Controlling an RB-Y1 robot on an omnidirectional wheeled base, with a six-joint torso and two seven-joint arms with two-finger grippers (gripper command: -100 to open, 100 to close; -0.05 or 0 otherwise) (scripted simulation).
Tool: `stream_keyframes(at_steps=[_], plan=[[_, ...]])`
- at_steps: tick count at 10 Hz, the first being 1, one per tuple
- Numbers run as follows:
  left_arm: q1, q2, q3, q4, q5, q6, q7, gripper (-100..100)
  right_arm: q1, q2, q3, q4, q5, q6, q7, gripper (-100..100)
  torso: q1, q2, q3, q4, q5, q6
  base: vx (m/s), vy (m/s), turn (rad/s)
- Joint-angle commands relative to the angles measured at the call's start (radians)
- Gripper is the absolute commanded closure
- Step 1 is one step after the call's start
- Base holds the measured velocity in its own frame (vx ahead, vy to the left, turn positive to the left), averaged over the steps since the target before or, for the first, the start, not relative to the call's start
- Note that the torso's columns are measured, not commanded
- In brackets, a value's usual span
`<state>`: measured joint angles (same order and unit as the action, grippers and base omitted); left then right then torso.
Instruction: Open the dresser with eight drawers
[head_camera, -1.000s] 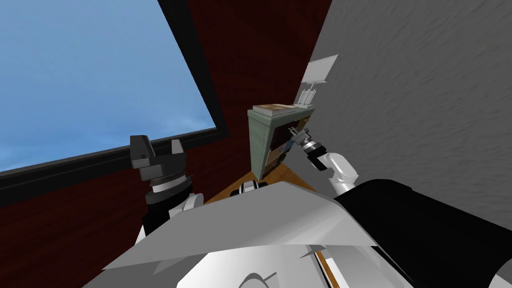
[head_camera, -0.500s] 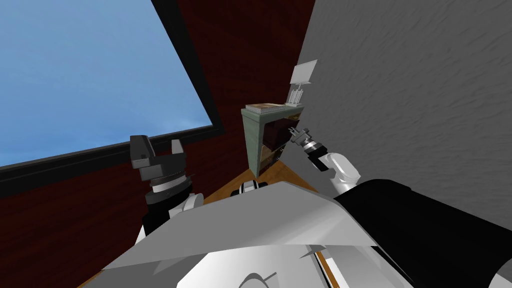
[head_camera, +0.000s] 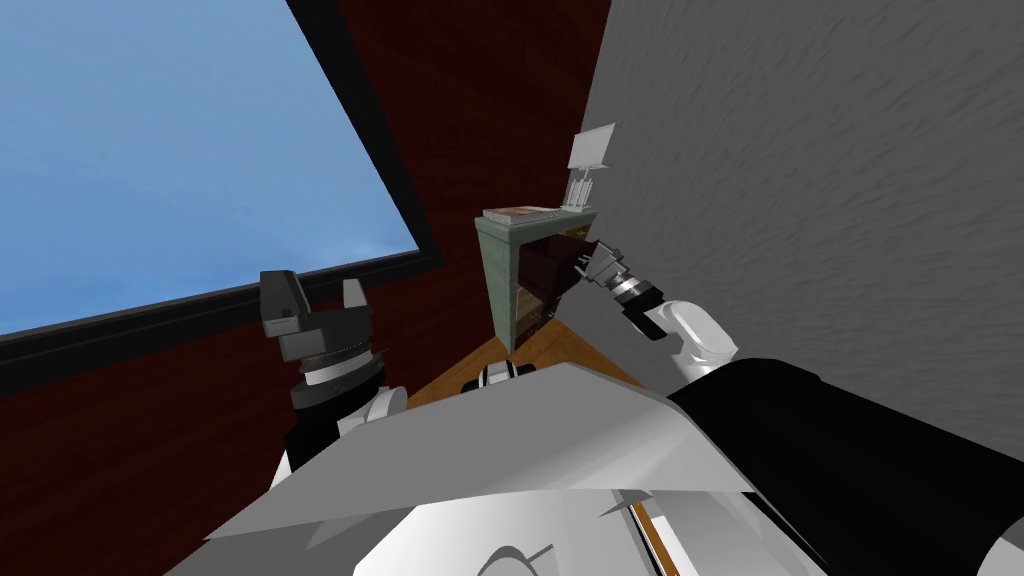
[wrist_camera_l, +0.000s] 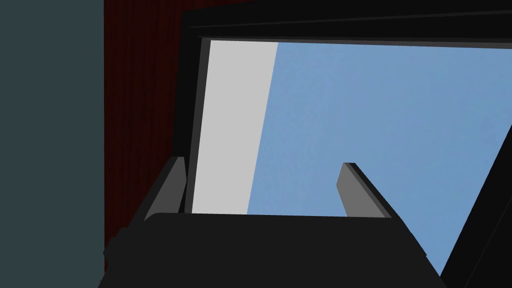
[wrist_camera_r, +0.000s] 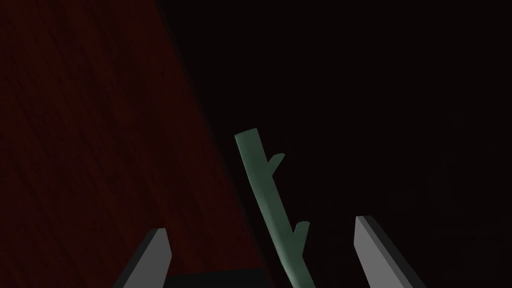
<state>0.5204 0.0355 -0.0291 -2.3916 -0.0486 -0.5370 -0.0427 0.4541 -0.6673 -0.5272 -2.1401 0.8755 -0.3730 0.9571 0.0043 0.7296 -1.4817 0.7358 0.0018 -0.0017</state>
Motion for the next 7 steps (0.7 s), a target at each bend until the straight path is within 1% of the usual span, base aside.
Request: stream_keyframes(at_steps=[1, 4, 5, 6, 7], plan=[[0.000, 0.000, 0.000, 0.000, 0.000, 0.000, 0.000, 0, 0.017, -0.048, -0.033, -0.020, -0.018, 0.012, -0.046, -100, -0.002, 0.004, 0.003, 0.001, -0.001, 0.001, 0.047, 0.037, -0.051], [0.000, 0.000, 0.000, 0.000, 0.000, 0.000, 0.000, 0, 0.031, -0.104, -0.066, -0.035, -0.036, 0.024, -0.095, -100, -0.006, 0.011, 0.008, 0.003, -0.002, 0.002, 0.022, 0.028, -0.044], [0.000, 0.000, 0.000, 0.000, 0.000, 0.000, 0.000, 0, 0.036, -0.123, -0.077, -0.040, -0.042, 0.028, -0.111, -100, -0.004, 0.011, 0.007, 0.005, 0.000, 0.002, 0.016, 0.031, -0.053], [0.000, 0.000, 0.000, 0.000, 0.000, 0.000, 0.000, 0, 0.037, -0.110, -0.064, -0.033, -0.038, 0.019, -0.098, -100, -0.002, 0.012, 0.007, 0.007, 0.002, 0.002, 0.009, 0.012, -0.011], [0.000, 0.000, 0.000, 0.000, 0.000, 0.000, 0.000, 0, 0.038, -0.112, -0.063, -0.032, -0.038, 0.019, -0.101, 0, -0.002, 0.012, 0.007, 0.006, 0.001, 0.002, 0.000, 0.000, 0.000]])
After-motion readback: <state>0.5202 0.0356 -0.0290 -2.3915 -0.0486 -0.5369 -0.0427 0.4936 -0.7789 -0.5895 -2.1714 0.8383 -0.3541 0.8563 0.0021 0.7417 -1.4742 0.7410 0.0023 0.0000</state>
